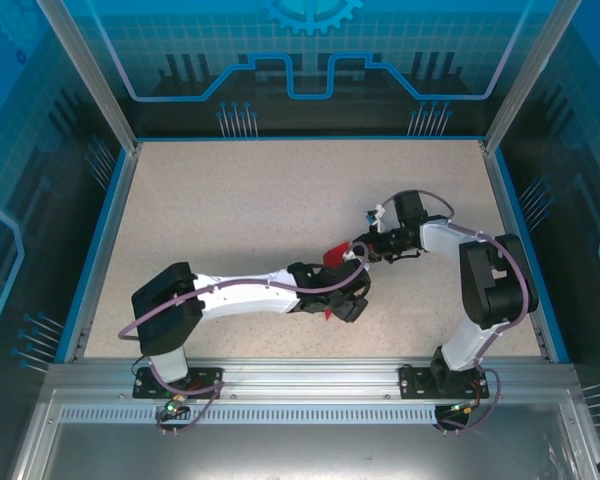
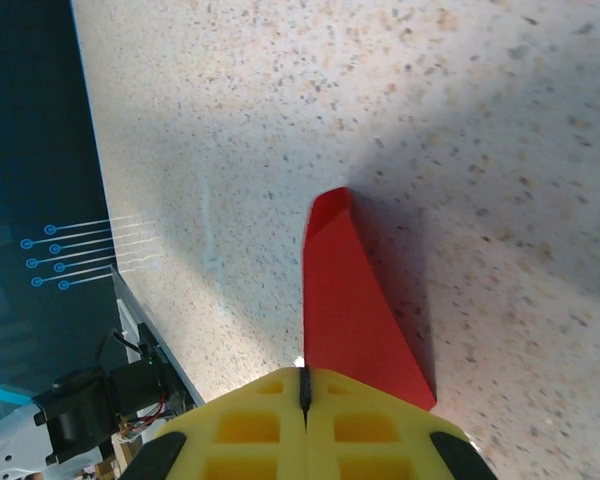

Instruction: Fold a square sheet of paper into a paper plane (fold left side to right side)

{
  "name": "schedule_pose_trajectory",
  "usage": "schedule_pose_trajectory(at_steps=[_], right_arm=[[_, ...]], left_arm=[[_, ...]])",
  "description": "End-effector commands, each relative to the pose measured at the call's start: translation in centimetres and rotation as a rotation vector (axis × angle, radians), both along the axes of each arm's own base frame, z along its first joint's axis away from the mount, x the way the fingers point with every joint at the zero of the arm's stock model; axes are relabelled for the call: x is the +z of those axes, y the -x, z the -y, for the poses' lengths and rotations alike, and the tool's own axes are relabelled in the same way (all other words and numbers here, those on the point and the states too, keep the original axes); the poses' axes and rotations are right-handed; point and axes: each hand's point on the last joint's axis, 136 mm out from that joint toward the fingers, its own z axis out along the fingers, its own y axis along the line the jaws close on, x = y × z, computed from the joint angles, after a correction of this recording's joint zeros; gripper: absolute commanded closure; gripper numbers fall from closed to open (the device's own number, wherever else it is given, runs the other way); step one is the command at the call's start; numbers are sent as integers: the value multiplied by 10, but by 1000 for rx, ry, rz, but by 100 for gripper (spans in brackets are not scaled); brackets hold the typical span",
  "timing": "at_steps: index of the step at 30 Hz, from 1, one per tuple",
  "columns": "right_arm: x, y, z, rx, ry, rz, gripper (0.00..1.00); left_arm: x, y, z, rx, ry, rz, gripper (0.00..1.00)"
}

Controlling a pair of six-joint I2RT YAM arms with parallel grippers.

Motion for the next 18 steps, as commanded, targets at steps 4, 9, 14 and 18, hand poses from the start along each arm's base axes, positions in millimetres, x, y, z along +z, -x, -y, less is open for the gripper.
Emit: schedule_pose_trajectory(at_steps=[4,9,14,18], right_arm=[[-4,17,25,-16,49,-22,100],[13,18,19,-37,-71,2,100],[42,16,-7,33,-174,34,100],[76,6,-37,98,-241,105,100]], left_arm=[[9,4,18,-15,47,-2,20],[22,4,18,-5,103,20,18],[51,-11,-14,108,151,48,15],[76,-24,-51,198,242,62,12]])
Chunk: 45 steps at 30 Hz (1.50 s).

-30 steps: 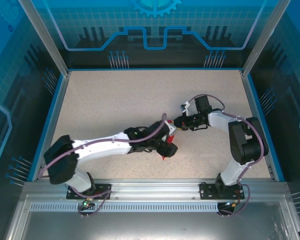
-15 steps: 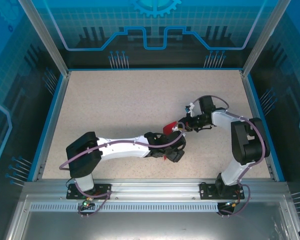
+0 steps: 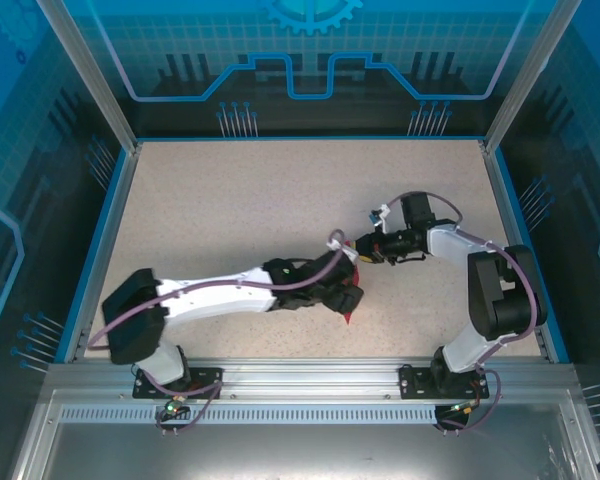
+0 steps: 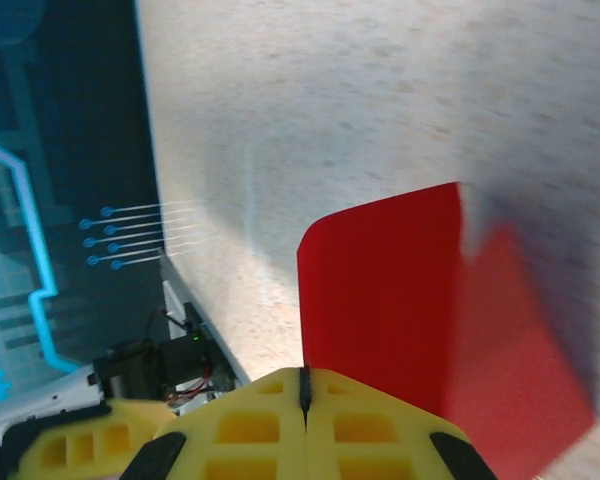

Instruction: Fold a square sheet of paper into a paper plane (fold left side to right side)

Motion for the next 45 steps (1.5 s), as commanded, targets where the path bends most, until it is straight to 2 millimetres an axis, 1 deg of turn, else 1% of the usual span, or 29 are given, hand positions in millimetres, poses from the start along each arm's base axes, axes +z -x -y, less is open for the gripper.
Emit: schedule_pose_trajectory(at_steps=[1,2,4,5,7,9,11,14,17,19,22,26,28,32,35,37,40,43,45], right_arm=[[50,-7,-35,81,-122,98,100],[55,-7,-44,98,-133,112,100],[62,-9,-59,125,-150,132,100],[64,-10,-66,135,-160,136,100],[62,-13,-78,147,-177,137,100],[53,-16,-86,153,-176,125,100],[35,-19,-87,146,-161,94,100],[11,-23,-80,121,-134,57,100],[-9,-26,-64,85,-91,37,100],[-16,-26,-53,63,-68,27,100],[-26,-22,-39,47,-9,9,100],[-39,-17,-25,32,61,-16,100],[-43,-15,-23,24,64,-37,100],[-42,-14,-21,10,66,-53,100],[-38,-14,-21,3,67,-52,100],[-35,-14,-21,2,68,-50,100],[-34,-13,-21,4,66,-53,100],[-34,-13,-21,1,63,-57,100],[-35,-13,-21,-1,64,-60,100]], left_arm=[[29,-14,-35,113,101,22,12],[36,-17,-47,138,130,26,12],[44,-19,-67,182,169,30,11],[47,-21,-80,209,186,33,11],[51,-21,-98,247,219,44,9],[50,-19,-112,278,243,49,8],[48,-17,-123,302,253,48,7],[43,-14,-129,311,252,42,7],[38,-14,-125,287,237,29,7],[31,-15,-120,262,216,16,7],[17,-15,-110,223,178,-16,9],[5,-11,-86,145,94,-19,9],[-1,-7,-71,102,44,-14,10],[-14,-2,-41,46,-56,1,9],[-27,0,-23,43,-118,-6,10],[-36,-2,-15,60,-182,-5,10],[-48,-7,-12,101,-326,22,10],[-56,-10,-16,135,-463,51,10],[-59,-12,-19,160,-509,62,10]])
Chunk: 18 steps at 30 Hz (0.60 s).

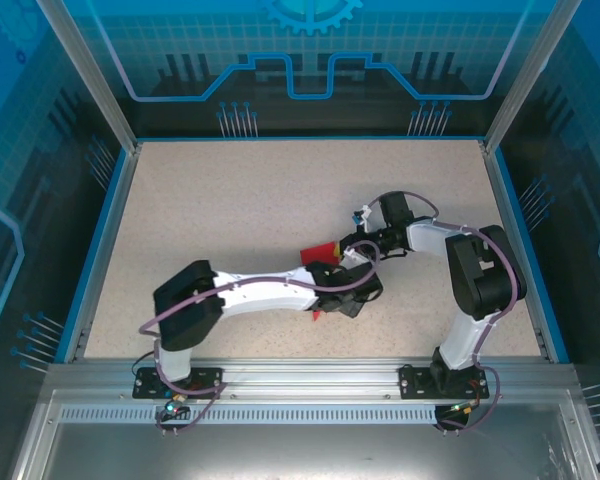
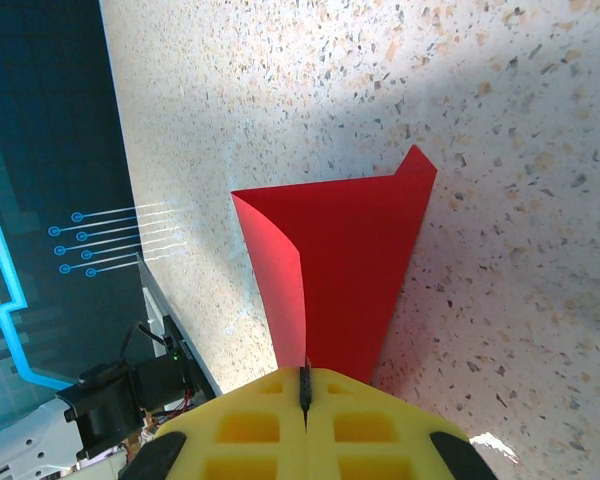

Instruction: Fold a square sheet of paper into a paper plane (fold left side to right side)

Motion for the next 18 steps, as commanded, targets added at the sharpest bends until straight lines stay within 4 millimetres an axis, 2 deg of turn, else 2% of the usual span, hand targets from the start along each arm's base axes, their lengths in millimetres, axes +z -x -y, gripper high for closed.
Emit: schedule_pose_trajectory(at_steps=[1,9,18], right_arm=[[3,2,5,-14,4,-10,100],[4,2,4,-11,1,-13,100],[2,3,5,-8,8,-17,100]], left_arm=[[-1,-2,-30,74,-172,46,10],[-14,-1,-33,102,-181,39,20],[-28,2,-33,84,-204,13,44]])
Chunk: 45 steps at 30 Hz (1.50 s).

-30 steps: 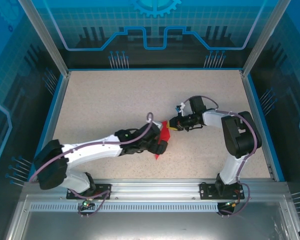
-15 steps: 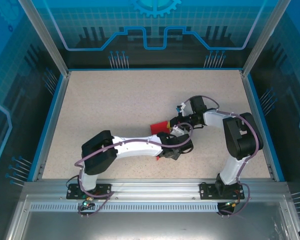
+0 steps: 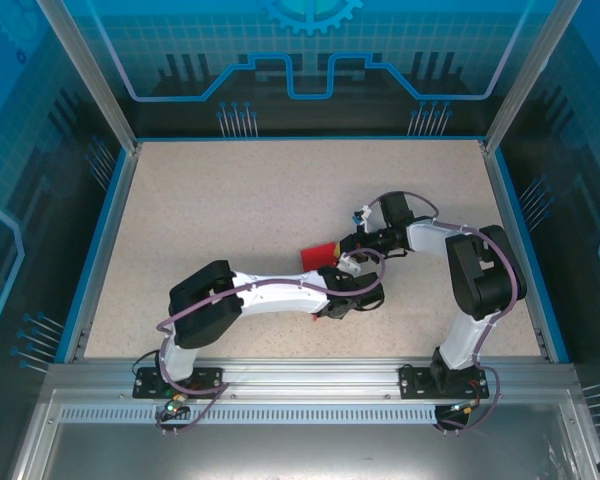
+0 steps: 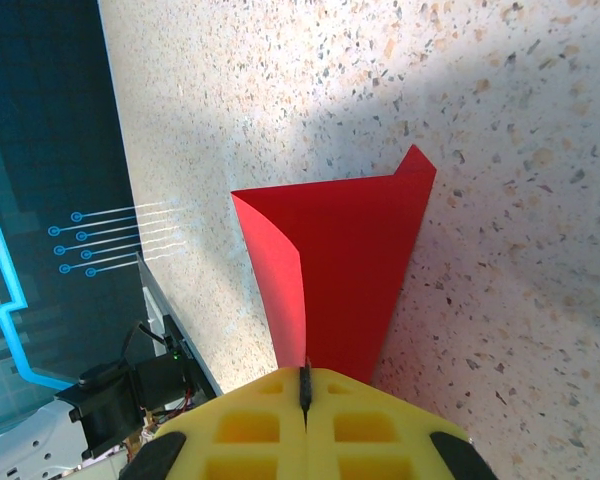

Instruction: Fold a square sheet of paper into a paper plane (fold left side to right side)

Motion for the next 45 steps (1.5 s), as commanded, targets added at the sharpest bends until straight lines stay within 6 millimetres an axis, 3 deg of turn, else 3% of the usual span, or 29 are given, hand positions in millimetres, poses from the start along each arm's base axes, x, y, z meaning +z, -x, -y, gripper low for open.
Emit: schedule_pose_trajectory(at_steps=[1,5,18,26,35,40,45], right_arm=[[2,2,5,-7,7,-12,100],[2,2,5,-7,11,-12,100],[-1,3,7,2,32,-13,100],[8,0,7,10,38,25,100],[35,-11,19,-1,121,156,60],[28,-8,31,-21,171,140,53],[29,-9,54,-96,217,166,47]], left_arm=[[-8,0,-5,-1,-48,-1,47],[-11,1,-4,-4,-55,-8,58],[-18,2,-1,-21,-60,-25,76],[-10,1,3,-29,1,-27,91],[-5,0,5,-19,83,-46,95],[-8,1,10,-31,103,-72,97],[-9,-1,13,-29,176,-117,99]])
